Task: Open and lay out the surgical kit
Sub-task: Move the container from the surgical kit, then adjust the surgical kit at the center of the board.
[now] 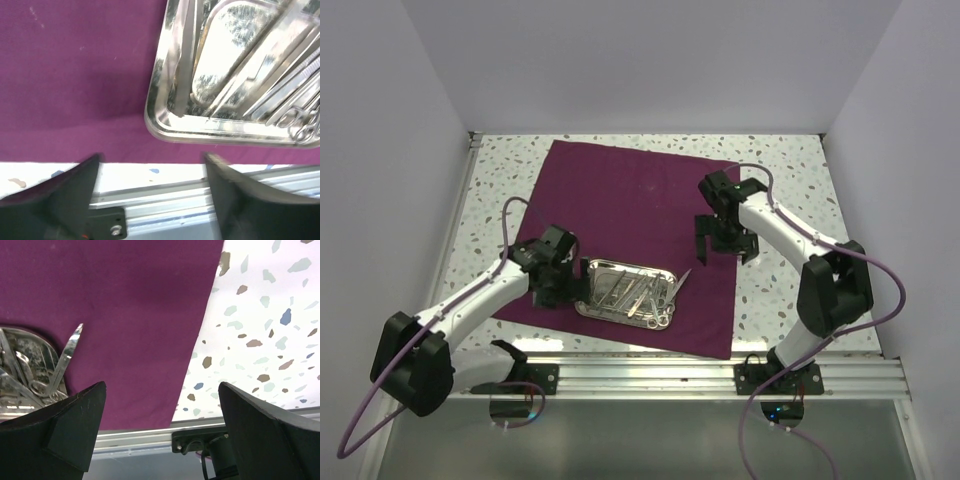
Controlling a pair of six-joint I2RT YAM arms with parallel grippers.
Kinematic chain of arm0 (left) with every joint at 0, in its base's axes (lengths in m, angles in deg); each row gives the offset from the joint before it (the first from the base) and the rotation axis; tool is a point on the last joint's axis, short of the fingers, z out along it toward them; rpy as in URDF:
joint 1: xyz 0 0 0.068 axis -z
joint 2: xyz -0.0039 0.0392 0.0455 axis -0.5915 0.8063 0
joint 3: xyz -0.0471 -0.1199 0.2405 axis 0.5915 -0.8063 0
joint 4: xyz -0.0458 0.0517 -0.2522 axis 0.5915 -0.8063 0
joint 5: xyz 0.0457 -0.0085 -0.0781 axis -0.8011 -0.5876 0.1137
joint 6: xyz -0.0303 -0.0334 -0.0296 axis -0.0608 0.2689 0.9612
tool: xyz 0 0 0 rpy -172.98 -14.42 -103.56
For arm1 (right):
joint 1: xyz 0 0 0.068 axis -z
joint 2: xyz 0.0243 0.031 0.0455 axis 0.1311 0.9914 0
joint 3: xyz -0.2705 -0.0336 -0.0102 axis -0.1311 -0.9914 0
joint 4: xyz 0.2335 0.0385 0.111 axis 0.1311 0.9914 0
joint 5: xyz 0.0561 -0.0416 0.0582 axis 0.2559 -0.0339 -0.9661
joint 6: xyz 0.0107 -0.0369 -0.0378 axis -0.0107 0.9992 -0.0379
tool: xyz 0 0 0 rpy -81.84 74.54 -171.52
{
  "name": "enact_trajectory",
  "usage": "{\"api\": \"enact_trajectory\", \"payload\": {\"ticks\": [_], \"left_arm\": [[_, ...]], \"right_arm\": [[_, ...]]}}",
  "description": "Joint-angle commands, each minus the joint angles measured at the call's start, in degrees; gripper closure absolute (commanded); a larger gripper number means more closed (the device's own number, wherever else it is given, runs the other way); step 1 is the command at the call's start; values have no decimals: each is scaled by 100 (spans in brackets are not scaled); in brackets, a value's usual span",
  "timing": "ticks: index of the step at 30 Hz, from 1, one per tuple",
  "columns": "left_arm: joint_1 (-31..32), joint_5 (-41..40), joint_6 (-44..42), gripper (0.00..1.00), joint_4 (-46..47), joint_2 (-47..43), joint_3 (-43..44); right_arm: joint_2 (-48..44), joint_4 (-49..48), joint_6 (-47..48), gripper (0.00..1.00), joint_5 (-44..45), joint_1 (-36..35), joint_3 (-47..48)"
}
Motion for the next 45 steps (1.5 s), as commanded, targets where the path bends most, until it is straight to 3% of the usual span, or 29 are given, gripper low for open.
{"api": "enact_trajectory", "payload": {"ticks": [1, 8, 21, 24, 25, 26, 31, 45], "left_arm": [[32, -57, 130, 4, -399, -244, 182], [32, -154, 104, 1, -628, 20, 1129], [23, -558, -10, 2, -1023, 433, 2063], [23, -637, -1, 2, -1120, 486, 2177], [23, -655, 7, 2, -1146, 503, 2195], [23, -664, 7, 3, -1155, 521, 2221], [23, -699, 34, 3, -1234, 714, 2405], [23, -699, 104, 3, -1200, 1180, 2942]], "right_arm": [[-258, -205, -258, 2, 178, 226, -53], [-198, -1108, -979, 2, -366, 1280, -922], [893, -2209, -1226, 18, -877, 1343, -1046], [1147, -2393, -1226, 35, -868, 1343, -1169], [1183, -2428, -1217, 48, -877, 1343, -1222], [1244, -2446, -1200, 53, -886, 1334, -1222], [1613, -2333, -1059, 100, -904, 1448, -846], [3257, -1401, -558, 100, -939, 1545, 1923]]}}
